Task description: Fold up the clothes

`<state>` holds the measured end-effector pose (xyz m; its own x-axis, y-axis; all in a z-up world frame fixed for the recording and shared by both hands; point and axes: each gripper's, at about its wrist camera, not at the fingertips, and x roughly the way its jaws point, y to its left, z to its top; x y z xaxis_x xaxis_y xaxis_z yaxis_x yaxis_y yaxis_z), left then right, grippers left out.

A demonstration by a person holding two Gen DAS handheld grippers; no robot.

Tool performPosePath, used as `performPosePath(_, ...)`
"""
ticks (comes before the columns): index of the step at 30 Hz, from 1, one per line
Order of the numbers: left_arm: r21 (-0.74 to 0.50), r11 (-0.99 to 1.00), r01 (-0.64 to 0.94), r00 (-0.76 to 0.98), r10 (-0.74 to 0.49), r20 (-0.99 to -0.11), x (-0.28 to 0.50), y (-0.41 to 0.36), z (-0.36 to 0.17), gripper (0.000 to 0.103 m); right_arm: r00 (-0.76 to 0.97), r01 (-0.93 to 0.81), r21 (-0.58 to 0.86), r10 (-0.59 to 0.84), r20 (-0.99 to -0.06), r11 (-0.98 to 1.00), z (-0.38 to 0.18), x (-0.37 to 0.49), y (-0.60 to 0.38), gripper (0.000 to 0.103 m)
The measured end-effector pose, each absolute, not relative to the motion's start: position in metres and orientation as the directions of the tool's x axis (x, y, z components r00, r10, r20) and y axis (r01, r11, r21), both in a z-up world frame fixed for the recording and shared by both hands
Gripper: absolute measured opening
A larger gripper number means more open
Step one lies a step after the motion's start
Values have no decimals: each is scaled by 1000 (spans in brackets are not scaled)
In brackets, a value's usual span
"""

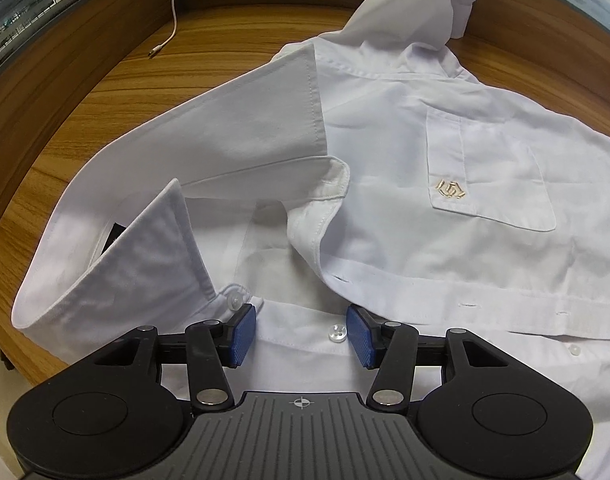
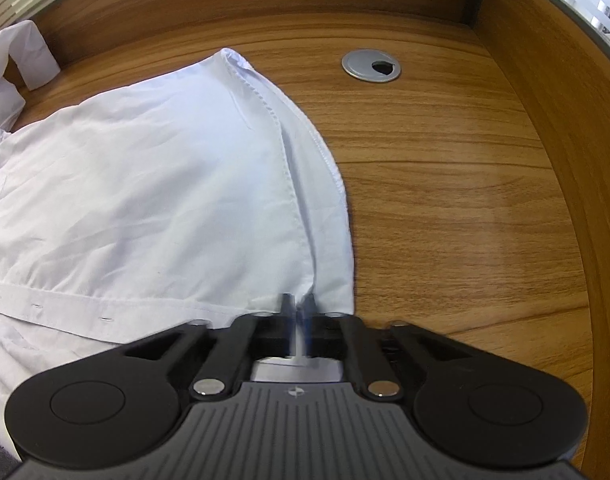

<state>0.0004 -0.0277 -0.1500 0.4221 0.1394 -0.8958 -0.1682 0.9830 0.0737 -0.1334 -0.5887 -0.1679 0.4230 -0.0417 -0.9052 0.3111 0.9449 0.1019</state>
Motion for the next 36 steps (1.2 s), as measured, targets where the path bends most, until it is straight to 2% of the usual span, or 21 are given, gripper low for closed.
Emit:
performPosePath(11, 90, 979, -181, 421, 160, -893, 8, -24, -149, 58, 435, 328, -33, -182, -882, 944, -150, -132, -587, 2)
performPosePath(24, 93, 977, -191, 413, 165, -895, 13, -16, -151, 57, 340, 336, -71, -191, -921, 939, -164, -128, -587, 4)
performPosePath(25, 95, 976, -194, 410, 169, -896, 14, -17, -151, 55, 344, 335, -66, -187, -920, 940, -162, -128, -588, 6)
performPosePath(26, 98, 977, -191, 415, 171, -893, 13, -21, -149, 49, 345, 342, -61, -186, -920, 938, -159, -127, -589, 14)
performPosePath(28, 91, 984, -156, 458, 153, -876, 8, -32, -141, 49, 375, 328, -55, -183, -909, 943, -148, -125, -590, 23)
performPosePath(36, 100, 993, 55, 563, 52, -825, 8, -89, -118, 49, 500, 328, 83, -98, -860, 941, -118, -76, -603, 24)
